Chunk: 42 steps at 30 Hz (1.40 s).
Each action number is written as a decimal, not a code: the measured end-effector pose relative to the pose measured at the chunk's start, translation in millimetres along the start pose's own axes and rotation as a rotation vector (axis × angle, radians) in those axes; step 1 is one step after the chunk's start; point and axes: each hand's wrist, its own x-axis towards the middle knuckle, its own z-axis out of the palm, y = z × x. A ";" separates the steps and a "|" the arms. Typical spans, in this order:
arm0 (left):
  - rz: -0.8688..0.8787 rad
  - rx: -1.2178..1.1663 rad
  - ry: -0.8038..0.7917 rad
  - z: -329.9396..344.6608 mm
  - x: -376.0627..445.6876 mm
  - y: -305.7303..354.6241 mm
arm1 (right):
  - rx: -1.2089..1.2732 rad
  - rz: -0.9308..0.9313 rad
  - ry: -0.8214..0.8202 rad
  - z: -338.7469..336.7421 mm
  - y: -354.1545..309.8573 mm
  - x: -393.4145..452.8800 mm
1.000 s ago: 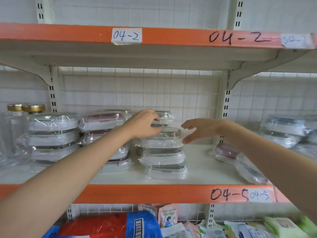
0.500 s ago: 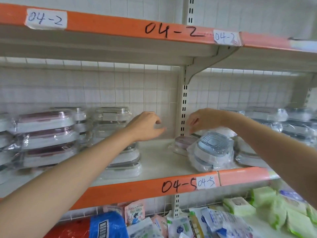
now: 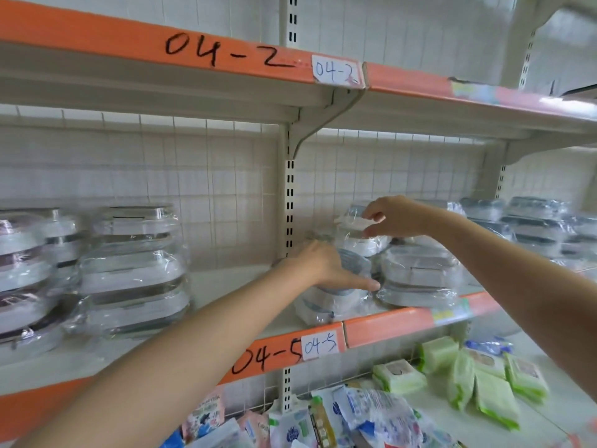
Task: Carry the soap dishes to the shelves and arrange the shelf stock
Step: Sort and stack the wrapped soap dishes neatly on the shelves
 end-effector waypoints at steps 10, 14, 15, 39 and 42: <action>-0.097 -0.063 0.076 -20.4 15.0 -32.5 | 0.084 -0.035 0.067 12.7 10.2 20.5; -0.228 -0.047 0.118 -36.6 19.5 -72.1 | 0.104 -0.073 0.090 21.9 2.0 37.6; -0.256 -0.022 0.111 -38.1 21.2 -82.4 | 0.106 -0.078 0.096 23.1 0.9 42.1; -0.538 0.207 -0.349 5.7 66.5 -157.1 | -0.189 0.138 0.082 33.2 30.2 80.6; -0.506 0.296 -0.366 5.2 66.1 -158.4 | -0.138 0.118 0.041 28.0 34.8 78.1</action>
